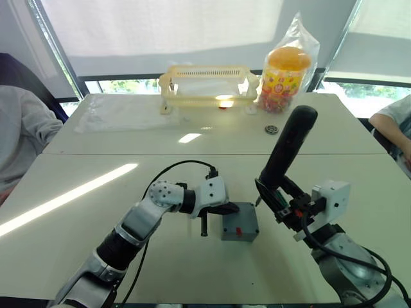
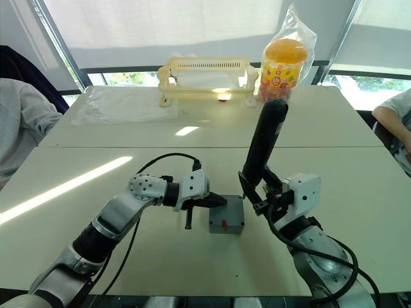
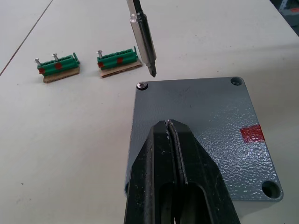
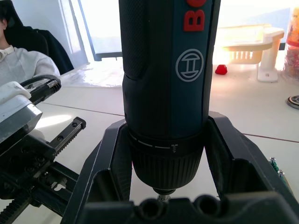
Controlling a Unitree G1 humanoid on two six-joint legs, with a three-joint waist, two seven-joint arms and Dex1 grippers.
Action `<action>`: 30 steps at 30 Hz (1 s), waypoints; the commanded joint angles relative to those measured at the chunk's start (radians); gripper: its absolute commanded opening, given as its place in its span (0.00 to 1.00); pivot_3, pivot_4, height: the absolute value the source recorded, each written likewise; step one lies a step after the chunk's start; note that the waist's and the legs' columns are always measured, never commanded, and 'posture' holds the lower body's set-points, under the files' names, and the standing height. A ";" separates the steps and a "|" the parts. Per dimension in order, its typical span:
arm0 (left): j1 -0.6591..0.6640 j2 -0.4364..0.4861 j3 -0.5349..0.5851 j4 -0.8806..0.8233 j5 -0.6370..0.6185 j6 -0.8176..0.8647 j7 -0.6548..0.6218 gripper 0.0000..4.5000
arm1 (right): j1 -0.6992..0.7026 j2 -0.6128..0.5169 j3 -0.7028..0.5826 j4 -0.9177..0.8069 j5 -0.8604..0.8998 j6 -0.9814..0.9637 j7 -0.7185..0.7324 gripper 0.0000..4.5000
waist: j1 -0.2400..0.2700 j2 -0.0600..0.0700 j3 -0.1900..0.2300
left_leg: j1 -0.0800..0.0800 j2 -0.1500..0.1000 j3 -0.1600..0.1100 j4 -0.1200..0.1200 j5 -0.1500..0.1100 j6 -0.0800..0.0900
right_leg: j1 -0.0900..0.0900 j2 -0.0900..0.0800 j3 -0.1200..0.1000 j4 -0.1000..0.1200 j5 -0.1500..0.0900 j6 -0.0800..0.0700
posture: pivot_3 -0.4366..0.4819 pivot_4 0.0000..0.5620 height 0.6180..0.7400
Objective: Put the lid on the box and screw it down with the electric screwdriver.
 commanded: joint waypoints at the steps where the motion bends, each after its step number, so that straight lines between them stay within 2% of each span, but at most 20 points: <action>1: 0.023 0.018 -0.046 0.037 0.028 0.039 -0.011 0.00 | -0.011 0.021 0.002 -0.021 -0.016 -0.065 0.010 0.39 | 0.000 0.000 0.000 | 0.000 0.000 0.000 0.000 0.000 0.000 | 0.000 0.000 0.000 0.002 0.000 0.000 | 0.48 0.27 1.00; 15: 0.029 0.023 -0.041 0.033 0.025 0.055 -0.008 0.00 | -0.090 0.055 0.031 -0.030 -0.024 -0.037 -0.013 0.39 | -0.002 0.000 0.000 | 0.001 0.002 -0.002 0.006 0.000 0.000 | 0.000 0.004 0.000 0.008 -0.001 -0.002 | 0.48 0.27 1.00; 30: 0.031 0.025 -0.038 0.044 0.027 0.048 -0.005 0.00 | -0.076 0.053 0.034 -0.003 -0.043 -0.049 -0.006 0.39 | -0.002 0.000 0.000 | 0.001 0.002 -0.002 0.013 0.000 0.000 | 0.001 0.004 0.001 0.015 -0.001 -0.003 | 0.48 0.27 1.00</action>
